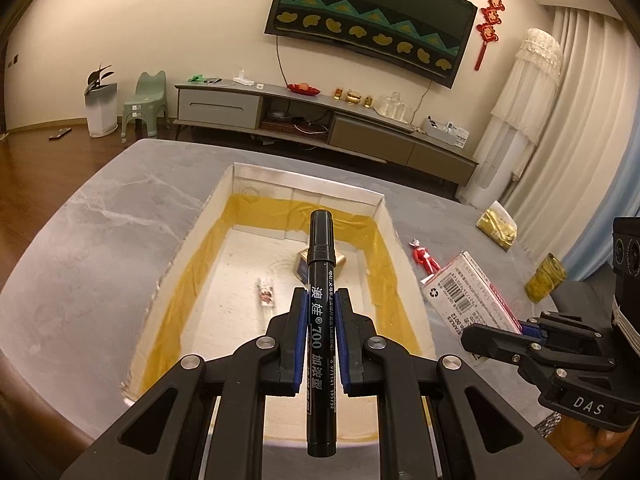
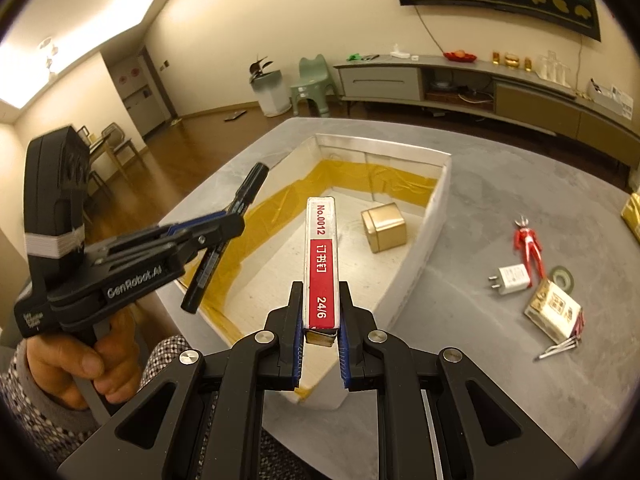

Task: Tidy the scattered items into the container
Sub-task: 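Carry the black marker with the left tool while the right tool carries the staple box over the box, then open the left tool to drop the marker while the right tool drops the staple box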

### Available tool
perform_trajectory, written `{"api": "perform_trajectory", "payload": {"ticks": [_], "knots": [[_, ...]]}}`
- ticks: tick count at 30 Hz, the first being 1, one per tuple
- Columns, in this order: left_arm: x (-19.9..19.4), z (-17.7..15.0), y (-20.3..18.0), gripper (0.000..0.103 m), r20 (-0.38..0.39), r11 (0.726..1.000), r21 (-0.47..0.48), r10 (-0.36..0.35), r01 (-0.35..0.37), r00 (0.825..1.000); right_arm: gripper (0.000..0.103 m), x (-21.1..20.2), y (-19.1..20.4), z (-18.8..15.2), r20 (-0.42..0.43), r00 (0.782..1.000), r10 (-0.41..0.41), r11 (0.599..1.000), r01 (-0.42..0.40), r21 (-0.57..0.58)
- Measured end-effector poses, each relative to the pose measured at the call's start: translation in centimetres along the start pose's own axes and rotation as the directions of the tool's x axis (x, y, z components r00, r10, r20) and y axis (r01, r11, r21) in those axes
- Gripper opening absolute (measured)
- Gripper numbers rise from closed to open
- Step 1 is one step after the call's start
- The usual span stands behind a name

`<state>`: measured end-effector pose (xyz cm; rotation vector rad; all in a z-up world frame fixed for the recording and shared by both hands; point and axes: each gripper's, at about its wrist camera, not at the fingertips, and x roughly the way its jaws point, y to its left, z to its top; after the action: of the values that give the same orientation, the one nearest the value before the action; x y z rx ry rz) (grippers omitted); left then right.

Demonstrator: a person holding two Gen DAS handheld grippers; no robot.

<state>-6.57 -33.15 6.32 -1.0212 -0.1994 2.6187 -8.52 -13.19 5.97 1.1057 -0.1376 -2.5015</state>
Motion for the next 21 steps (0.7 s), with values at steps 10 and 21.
{"api": "perform_trajectory", "payload": {"ticks": [10, 21], "knots": [[2.4, 3.2, 2.3, 0.014, -0.085, 0.994, 0.106, 0.035, -0.026, 0.996, 0.015, 3.8, 0.6, 1.7, -0.071, 0.997, 0.008, 1.000, -0.009, -0.023], [7.3, 5.3, 3.2, 0.014, -0.248, 0.978, 0.208, 0.081, -0.028, 0.965, 0.015, 8.7, -0.1, 3.5, -0.188, 0.982, 0.023, 1.000, -0.022, 0.009]]}}
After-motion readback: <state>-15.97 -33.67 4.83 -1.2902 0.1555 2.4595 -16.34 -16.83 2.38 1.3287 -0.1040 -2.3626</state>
